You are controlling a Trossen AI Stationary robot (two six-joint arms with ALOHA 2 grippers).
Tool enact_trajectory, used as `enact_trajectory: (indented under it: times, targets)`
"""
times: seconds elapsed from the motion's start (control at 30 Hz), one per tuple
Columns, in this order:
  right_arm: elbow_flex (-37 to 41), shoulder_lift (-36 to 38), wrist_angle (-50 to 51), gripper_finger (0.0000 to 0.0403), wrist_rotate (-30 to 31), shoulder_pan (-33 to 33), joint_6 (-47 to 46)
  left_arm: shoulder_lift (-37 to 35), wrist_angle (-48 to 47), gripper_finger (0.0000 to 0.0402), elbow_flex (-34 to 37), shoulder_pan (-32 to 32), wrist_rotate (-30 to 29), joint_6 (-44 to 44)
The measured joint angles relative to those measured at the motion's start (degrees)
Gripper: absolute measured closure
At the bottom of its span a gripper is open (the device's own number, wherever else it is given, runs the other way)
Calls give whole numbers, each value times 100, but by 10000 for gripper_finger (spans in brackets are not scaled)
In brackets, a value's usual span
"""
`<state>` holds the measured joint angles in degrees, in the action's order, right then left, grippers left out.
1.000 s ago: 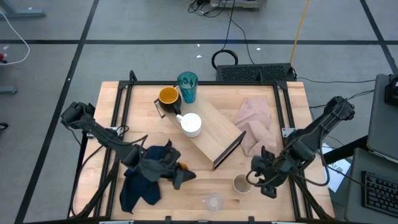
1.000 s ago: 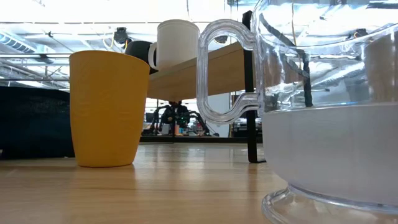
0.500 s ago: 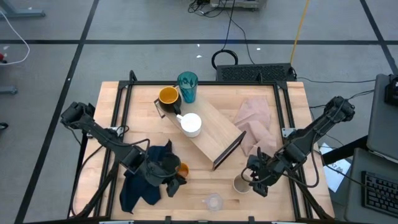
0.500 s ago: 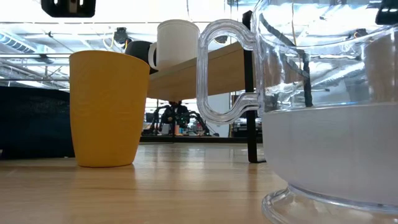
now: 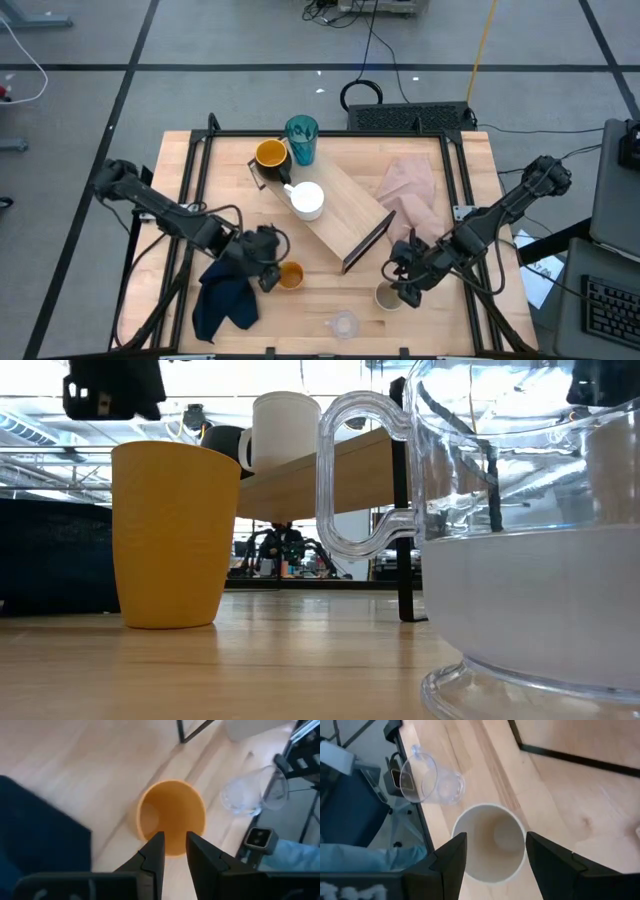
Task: Stack small to large cups/mugs on shelf
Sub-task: Put the yellow cup on the shelf
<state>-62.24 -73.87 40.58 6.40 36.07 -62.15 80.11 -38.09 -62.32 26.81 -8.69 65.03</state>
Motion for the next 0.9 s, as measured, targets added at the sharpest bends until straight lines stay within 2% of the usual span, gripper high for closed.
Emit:
enact_trajectory:
  times: [0.13, 0.3, 0.53, 0.9]
  targets:
    - [0, 0, -22, 206, 127, 0, 1, -90, -248, 323, -1, -214, -7, -137]
    - [0, 0, -32, 206, 148, 1, -44, 71, -154, 323, -1, -346, 273, -390]
    - [0, 0, -280, 206, 164, 1, -146, 322, -504, 323, -1, -352, 238, -156]
    - [0, 0, -306, 206, 281, 1, -153, 365, -124, 323, -1, -332, 229, -189]
